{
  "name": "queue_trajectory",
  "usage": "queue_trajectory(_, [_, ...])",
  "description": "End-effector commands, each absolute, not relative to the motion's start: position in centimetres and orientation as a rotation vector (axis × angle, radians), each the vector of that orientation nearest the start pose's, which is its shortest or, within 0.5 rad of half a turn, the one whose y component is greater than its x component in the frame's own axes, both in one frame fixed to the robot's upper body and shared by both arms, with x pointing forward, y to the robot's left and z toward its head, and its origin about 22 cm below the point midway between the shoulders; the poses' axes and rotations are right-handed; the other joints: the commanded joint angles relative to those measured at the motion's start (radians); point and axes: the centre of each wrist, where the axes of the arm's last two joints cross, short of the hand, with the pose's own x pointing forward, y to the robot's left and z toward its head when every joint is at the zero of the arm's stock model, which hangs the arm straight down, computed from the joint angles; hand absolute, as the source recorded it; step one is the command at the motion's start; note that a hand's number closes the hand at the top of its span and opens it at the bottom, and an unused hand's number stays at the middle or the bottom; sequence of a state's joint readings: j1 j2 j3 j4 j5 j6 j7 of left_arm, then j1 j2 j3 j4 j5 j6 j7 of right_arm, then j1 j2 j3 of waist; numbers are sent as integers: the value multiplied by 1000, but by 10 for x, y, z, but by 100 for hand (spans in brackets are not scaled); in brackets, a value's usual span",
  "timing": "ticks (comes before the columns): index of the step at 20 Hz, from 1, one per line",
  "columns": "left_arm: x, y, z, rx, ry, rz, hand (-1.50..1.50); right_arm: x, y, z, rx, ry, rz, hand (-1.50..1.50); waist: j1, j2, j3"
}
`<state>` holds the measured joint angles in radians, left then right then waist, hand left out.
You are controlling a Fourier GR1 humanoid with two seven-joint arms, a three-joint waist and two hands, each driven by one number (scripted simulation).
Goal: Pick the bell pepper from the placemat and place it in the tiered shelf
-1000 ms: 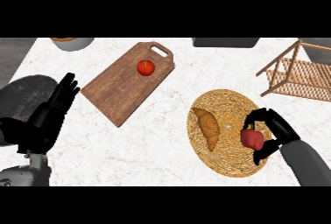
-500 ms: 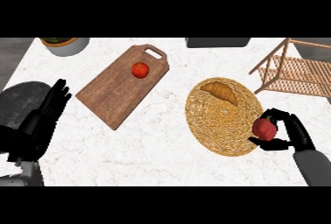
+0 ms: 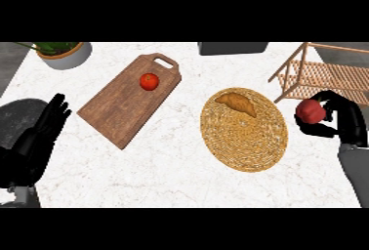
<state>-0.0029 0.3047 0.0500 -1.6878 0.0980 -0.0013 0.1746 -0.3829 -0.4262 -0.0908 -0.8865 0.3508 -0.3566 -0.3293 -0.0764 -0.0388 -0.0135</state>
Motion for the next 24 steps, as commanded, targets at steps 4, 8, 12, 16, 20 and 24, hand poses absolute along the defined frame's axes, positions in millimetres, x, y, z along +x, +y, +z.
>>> queue_trajectory(4, [244, 300, 60, 200, -1531, -106, 0, 343, -339, 102, -1000, -1638, 301, 150, -7, 3, 4])
queue_trajectory(8, [235, 297, 57, 193, -1533, -132, 0, 319, -332, 151, -1018, -1604, 256, 150, 4, 8, 7])
queue_trajectory(12, [231, 296, 59, 140, -1553, -164, 0, 300, -316, 213, -1076, -1585, 200, 150, 47, 23, 10])
queue_trajectory(16, [254, 278, 59, 132, -1568, -172, 0, 294, -325, 240, -1008, -1612, 98, 150, 70, 36, 13])
queue_trajectory(20, [259, 289, 68, 129, -1566, -185, 0, 307, -316, 241, -695, -1730, -161, 150, 78, 38, 15])
queue_trajectory(24, [251, 269, 57, 96, -1564, -175, 0, 316, -325, 260, -427, -1820, -401, 150, 92, 40, 16])
